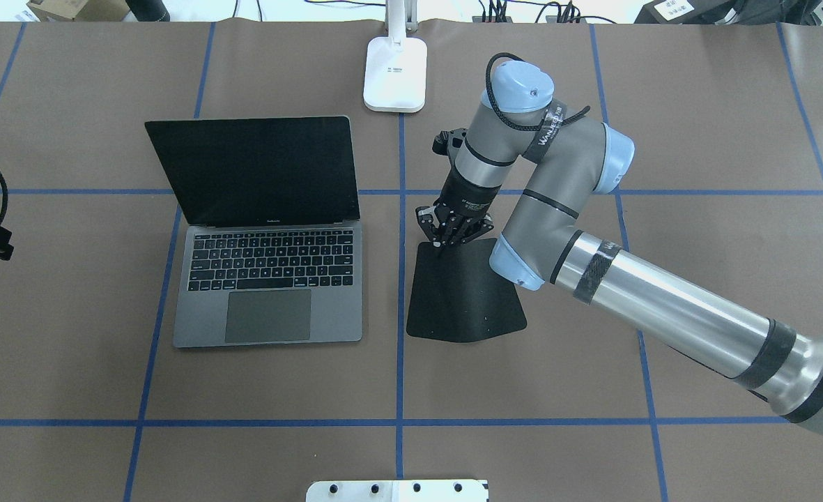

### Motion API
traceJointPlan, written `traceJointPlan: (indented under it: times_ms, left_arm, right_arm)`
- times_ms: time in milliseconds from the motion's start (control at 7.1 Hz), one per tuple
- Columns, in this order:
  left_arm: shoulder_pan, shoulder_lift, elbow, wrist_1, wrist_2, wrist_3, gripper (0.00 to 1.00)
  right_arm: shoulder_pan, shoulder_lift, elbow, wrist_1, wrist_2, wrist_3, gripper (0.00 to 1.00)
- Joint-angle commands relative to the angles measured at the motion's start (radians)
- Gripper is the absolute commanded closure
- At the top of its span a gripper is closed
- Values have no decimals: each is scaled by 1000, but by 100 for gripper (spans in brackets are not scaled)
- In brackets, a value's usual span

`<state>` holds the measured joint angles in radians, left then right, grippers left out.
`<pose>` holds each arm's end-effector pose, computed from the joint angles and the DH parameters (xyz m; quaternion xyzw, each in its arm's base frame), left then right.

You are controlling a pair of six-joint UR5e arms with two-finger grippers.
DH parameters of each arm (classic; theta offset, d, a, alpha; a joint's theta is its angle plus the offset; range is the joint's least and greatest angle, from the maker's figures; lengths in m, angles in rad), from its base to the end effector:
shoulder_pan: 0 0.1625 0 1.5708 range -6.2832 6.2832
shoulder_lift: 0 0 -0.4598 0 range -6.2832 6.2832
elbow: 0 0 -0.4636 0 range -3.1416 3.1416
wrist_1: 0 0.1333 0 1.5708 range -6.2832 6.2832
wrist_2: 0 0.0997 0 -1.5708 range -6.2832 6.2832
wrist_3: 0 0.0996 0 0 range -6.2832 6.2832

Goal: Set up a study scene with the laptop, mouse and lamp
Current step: 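Lower the black mouse pad beside the laptop with the right gripper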

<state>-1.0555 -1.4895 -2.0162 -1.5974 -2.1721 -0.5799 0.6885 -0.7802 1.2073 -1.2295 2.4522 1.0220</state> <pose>0.1890 -0.4898 0.4937 0.0070 0.3446 0.0272 0.9383 -0.6317 -0.5929 0.2702 -0.1256 -0.5055 -0.1010 0.8476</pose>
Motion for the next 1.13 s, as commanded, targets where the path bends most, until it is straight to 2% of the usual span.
traceJointPlan:
  times_ms: [0, 282, 563, 704, 845, 986]
  left_arm:
    - [0, -3, 11, -1, 0, 2, 0]
    - [0, -3, 17, -1, 0, 3, 0]
    - [0, -5, 17, -1, 0, 3, 0]
    - [0, -5, 21, -1, 0, 3, 0]
    - [0, -5, 27, -1, 0, 3, 0]
    - [0, -5, 27, -1, 0, 3, 0]
  right_arm:
    - [-3, 2, 0, 54, -38, 0, 100]
    - [-21, 1, 0, 59, -80, -2, 100]
    - [-27, -2, 0, 85, -85, 0, 100]
    - [-27, -4, -2, 93, -84, 1, 68]
    - [-26, -2, 5, 94, -84, 3, 1]
    - [-24, 5, 8, 96, -84, 3, 0]
